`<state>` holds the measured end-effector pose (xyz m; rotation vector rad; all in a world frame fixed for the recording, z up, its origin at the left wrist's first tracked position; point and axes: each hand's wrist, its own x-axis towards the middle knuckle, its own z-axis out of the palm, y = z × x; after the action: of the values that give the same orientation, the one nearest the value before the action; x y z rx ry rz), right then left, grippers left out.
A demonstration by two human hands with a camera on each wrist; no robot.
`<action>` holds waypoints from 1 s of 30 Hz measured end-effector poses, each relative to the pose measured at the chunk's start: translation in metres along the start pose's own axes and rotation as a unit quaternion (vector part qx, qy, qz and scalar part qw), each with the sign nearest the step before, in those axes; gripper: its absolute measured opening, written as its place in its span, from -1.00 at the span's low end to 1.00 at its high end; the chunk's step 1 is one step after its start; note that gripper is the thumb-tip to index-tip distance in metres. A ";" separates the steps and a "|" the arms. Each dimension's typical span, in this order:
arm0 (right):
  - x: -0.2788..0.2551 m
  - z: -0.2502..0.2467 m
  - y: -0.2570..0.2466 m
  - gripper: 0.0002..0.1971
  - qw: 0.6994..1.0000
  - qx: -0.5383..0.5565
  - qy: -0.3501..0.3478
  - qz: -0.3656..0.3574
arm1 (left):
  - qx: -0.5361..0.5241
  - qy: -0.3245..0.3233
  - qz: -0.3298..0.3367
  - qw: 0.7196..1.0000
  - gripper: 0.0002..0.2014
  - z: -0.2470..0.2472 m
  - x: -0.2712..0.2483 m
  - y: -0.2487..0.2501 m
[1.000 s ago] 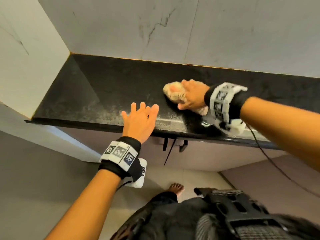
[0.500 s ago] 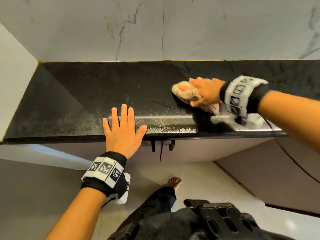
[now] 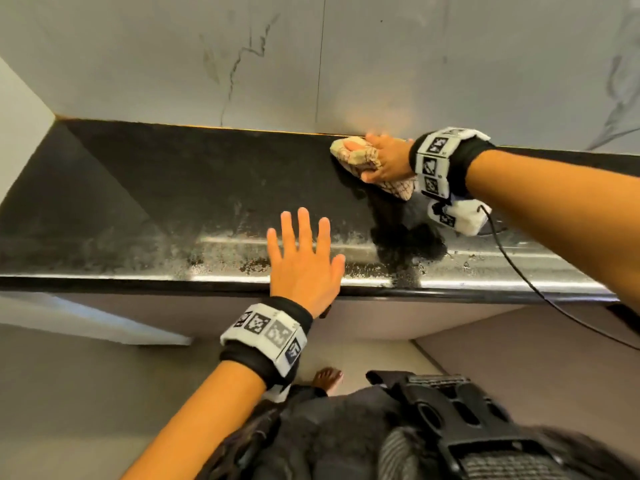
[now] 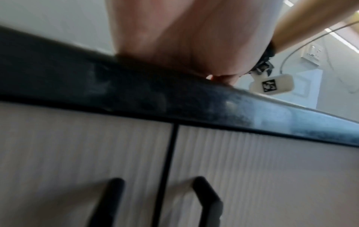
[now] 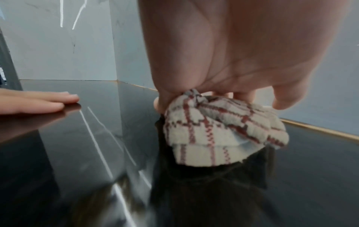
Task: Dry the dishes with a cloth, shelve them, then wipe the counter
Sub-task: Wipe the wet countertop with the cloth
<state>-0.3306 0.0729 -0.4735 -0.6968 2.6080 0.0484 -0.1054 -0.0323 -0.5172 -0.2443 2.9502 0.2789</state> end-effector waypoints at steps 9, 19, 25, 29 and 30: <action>-0.121 0.060 0.010 -0.08 0.995 -0.086 -0.011 -0.042 | 0.023 0.025 -0.005 0.999 -0.20 0.009 0.005 0.006; -0.208 0.085 0.073 -0.15 0.992 -0.109 -0.046 -0.034 | 0.030 -0.002 -0.003 1.000 -0.39 -0.002 0.009 0.021; -0.144 0.034 0.092 -0.12 0.996 -0.069 -0.040 0.038 | 0.028 -0.017 0.006 0.999 -0.37 0.013 0.012 0.075; -0.062 0.002 0.074 -0.29 0.993 -0.111 -0.020 -0.041 | 0.054 0.011 -0.006 0.998 -0.30 0.017 0.013 0.076; -0.046 0.000 0.071 -0.29 0.992 -0.115 -0.018 -0.058 | 0.054 0.013 -0.004 0.998 -0.24 0.017 0.012 0.075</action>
<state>-0.3295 0.1566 -0.4596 -0.9166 2.5473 0.3269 -0.1277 0.0415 -0.5228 -0.2477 2.9768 0.1170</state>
